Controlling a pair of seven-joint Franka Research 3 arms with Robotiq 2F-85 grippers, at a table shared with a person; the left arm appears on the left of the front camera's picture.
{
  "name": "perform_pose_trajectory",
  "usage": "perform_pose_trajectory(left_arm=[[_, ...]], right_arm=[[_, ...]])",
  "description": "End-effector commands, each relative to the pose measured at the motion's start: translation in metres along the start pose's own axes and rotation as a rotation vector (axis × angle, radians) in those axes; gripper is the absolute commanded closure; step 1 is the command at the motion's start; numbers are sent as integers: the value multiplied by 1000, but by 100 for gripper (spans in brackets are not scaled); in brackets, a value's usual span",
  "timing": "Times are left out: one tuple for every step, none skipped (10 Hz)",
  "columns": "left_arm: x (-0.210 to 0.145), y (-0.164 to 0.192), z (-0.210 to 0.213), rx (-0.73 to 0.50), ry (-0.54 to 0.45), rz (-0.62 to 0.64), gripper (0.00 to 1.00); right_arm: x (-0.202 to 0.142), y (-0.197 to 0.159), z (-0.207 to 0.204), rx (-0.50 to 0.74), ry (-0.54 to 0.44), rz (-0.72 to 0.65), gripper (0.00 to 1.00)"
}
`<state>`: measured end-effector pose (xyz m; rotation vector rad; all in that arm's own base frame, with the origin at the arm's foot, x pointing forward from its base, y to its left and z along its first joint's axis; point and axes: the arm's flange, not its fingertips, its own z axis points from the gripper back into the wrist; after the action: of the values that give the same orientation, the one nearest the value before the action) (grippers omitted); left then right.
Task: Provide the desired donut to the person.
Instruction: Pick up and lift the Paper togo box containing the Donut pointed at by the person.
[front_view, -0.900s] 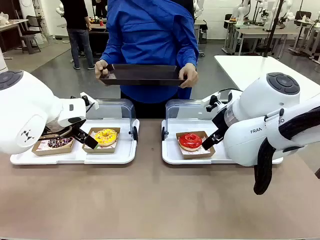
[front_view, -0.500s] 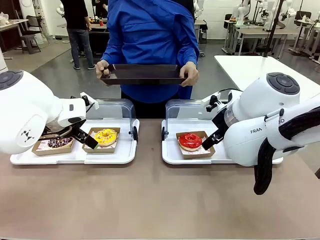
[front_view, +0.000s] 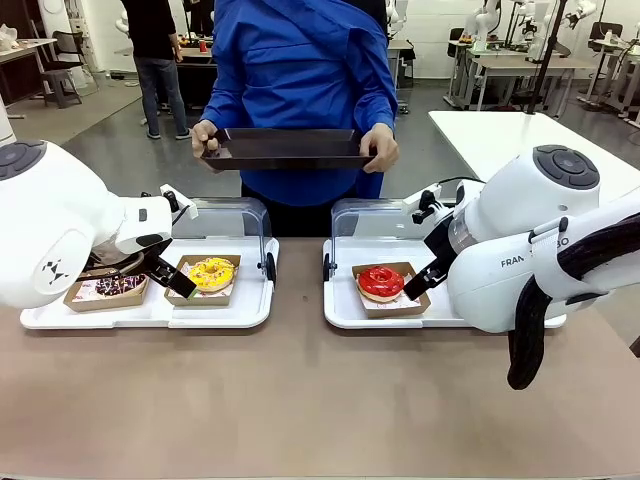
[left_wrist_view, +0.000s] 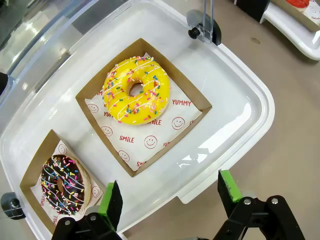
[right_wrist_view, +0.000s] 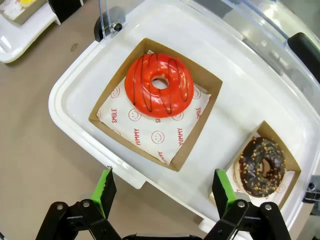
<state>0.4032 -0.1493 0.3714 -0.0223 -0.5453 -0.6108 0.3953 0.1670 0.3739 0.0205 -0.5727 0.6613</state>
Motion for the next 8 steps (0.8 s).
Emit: perform_pose_trajectory(left_arm=[[0, 0, 0, 0, -1, 0, 0], [0, 0, 0, 0, -1, 0, 0], [0, 0, 0, 0, -1, 0, 0], [0, 0, 0, 0, -1, 0, 0], [0, 0, 0, 0, -1, 0, 0], [0, 0, 0, 0, -1, 0, 0], [0, 0, 0, 0, 0, 0, 0], [-4, 5, 25, -12, -22, -37, 0]], right_arm=[[0, 0, 0, 0, 0, 0, 0], [0, 0, 0, 0, 0, 0, 0], [0, 0, 0, 0, 0, 0, 0], [0, 0, 0, 0, 0, 0, 0], [0, 0, 0, 0, 0, 0, 0], [0, 0, 0, 0, 0, 0, 0], [0, 0, 0, 0, 0, 0, 0], [0, -14, 27, 46, 3, 29, 0]])
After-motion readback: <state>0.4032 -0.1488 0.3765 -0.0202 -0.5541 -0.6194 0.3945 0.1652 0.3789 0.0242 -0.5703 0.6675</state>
